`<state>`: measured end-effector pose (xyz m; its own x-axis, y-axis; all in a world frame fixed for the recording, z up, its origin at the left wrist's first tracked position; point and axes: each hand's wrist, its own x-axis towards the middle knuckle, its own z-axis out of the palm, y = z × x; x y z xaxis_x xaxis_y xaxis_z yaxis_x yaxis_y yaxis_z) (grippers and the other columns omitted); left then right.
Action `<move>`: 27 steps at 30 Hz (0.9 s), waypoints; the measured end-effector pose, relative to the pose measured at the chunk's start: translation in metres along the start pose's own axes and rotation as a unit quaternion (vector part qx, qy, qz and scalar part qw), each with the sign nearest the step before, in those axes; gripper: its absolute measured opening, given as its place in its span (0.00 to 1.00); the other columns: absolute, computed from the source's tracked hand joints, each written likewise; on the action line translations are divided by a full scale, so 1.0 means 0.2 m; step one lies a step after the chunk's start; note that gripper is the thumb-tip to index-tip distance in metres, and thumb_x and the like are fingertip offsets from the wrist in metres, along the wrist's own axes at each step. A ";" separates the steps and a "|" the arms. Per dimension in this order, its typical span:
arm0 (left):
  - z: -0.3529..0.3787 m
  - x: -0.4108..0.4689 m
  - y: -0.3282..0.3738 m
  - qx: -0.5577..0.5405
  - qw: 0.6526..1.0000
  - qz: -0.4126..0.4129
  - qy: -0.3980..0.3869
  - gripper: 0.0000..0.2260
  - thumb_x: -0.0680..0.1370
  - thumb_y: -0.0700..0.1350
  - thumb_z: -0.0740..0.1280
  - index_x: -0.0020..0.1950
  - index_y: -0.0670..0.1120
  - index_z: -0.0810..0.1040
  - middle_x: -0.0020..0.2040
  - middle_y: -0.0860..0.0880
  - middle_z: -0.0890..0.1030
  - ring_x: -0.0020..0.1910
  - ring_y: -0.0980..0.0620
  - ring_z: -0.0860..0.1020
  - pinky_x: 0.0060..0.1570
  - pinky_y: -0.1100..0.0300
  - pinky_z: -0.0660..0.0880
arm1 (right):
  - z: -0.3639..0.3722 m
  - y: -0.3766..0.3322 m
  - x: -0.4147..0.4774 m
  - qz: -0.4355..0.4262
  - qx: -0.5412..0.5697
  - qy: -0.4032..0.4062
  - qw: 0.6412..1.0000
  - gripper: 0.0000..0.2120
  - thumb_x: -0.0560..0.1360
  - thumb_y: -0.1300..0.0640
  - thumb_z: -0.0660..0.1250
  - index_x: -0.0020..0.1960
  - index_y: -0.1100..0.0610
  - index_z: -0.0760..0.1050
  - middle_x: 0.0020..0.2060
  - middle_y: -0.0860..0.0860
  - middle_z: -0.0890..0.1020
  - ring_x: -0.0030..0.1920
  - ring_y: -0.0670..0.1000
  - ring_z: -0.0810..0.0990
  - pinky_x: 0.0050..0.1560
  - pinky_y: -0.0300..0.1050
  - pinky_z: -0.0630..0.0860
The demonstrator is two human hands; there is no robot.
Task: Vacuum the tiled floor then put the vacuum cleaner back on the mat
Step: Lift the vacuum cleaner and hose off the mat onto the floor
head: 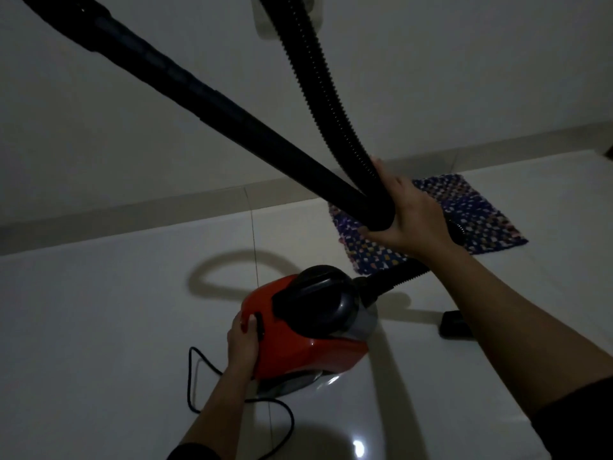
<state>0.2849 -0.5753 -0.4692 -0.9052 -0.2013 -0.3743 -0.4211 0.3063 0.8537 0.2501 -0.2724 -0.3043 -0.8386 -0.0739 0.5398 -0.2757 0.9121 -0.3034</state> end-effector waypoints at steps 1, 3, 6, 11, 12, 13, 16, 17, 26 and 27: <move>0.00 0.00 0.00 -0.024 1.000 -0.016 -0.010 0.20 0.83 0.50 0.55 0.73 0.44 0.64 0.68 0.38 0.71 0.64 0.38 0.72 0.61 0.46 0.71 | 0.01 0.01 0.00 -0.003 0.002 -0.003 1.000 0.50 0.64 0.44 0.74 0.78 0.50 0.53 0.45 0.59 0.78 0.39 0.61 0.78 0.32 0.53 0.78; 0.01 0.00 0.00 -0.056 0.997 -0.037 -0.026 0.21 0.82 0.50 0.54 0.75 0.46 0.61 0.70 0.38 0.69 0.66 0.38 0.71 0.63 0.42 0.70 | 0.01 0.02 0.00 -0.004 0.006 -0.009 1.000 0.49 0.64 0.43 0.74 0.78 0.51 0.53 0.46 0.59 0.78 0.39 0.61 0.78 0.32 0.52 0.77; 0.01 0.01 0.01 -0.053 0.996 -0.066 -0.030 0.23 0.82 0.51 0.54 0.76 0.45 0.57 0.72 0.38 0.67 0.68 0.37 0.69 0.65 0.40 0.69 | 0.02 0.04 0.00 0.001 -0.002 -0.005 1.000 0.49 0.64 0.42 0.73 0.78 0.51 0.54 0.46 0.60 0.78 0.40 0.61 0.78 0.33 0.51 0.76; 0.02 0.04 0.03 -0.047 0.992 -0.115 -0.036 0.23 0.82 0.54 0.53 0.72 0.40 0.62 0.68 0.35 0.69 0.65 0.35 0.71 0.63 0.38 0.69 | 0.03 0.05 0.02 0.008 0.001 -0.006 1.000 0.48 0.64 0.44 0.73 0.78 0.51 0.55 0.46 0.60 0.78 0.40 0.61 0.78 0.34 0.51 0.77; 0.02 0.04 0.03 -0.053 0.990 -0.125 -0.038 0.24 0.82 0.54 0.54 0.72 0.40 0.62 0.68 0.35 0.69 0.65 0.35 0.71 0.63 0.38 0.69 | 0.04 0.05 0.02 0.007 0.000 -0.004 1.000 0.48 0.64 0.43 0.73 0.78 0.51 0.55 0.46 0.60 0.78 0.40 0.61 0.79 0.33 0.51 0.77; 0.02 0.04 0.03 -0.059 0.989 -0.131 -0.040 0.24 0.82 0.54 0.54 0.72 0.40 0.62 0.69 0.35 0.69 0.65 0.35 0.70 0.64 0.38 0.69 | 0.04 0.05 0.03 0.007 0.000 -0.001 1.000 0.48 0.64 0.43 0.72 0.78 0.51 0.55 0.46 0.59 0.78 0.40 0.61 0.79 0.33 0.50 0.77; 0.03 0.04 0.05 -0.056 0.990 -0.121 -0.037 0.24 0.82 0.53 0.53 0.72 0.39 0.62 0.67 0.37 0.70 0.66 0.35 0.70 0.62 0.41 0.69 | 0.05 0.05 0.02 0.007 0.002 -0.001 1.000 0.49 0.62 0.43 0.73 0.77 0.48 0.53 0.45 0.59 0.78 0.40 0.61 0.79 0.33 0.52 0.78; 0.03 0.04 0.05 -0.048 0.992 -0.113 -0.040 0.23 0.82 0.52 0.53 0.71 0.37 0.64 0.64 0.38 0.72 0.65 0.35 0.70 0.59 0.44 0.69 | 0.05 0.05 0.02 0.003 0.003 -0.003 1.000 0.50 0.61 0.43 0.73 0.77 0.48 0.52 0.44 0.59 0.78 0.39 0.61 0.79 0.33 0.53 0.78; -0.04 0.01 0.35 0.068 0.995 -0.065 -0.041 0.22 0.81 0.52 0.57 0.63 0.35 0.74 0.56 0.37 0.79 0.53 0.40 0.78 0.58 0.48 0.74 | -0.08 0.06 0.01 0.022 0.037 -0.018 0.999 0.51 0.63 0.45 0.76 0.78 0.47 0.52 0.47 0.58 0.78 0.42 0.60 0.79 0.36 0.54 0.79; -0.04 -0.03 0.46 0.083 0.996 -0.010 -0.017 0.20 0.81 0.51 0.57 0.64 0.38 0.74 0.60 0.38 0.78 0.57 0.41 0.77 0.62 0.49 0.72 | -0.11 0.06 0.02 0.025 0.050 -0.018 0.998 0.51 0.63 0.45 0.76 0.78 0.47 0.51 0.48 0.58 0.78 0.43 0.60 0.79 0.37 0.55 0.79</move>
<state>0.2523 -0.5532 -0.3859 -0.8971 -0.1781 -0.4043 -0.4396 0.4528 0.7757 0.2539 -0.2530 -0.2887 -0.8681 -0.0447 0.4943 -0.2766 0.8705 -0.4070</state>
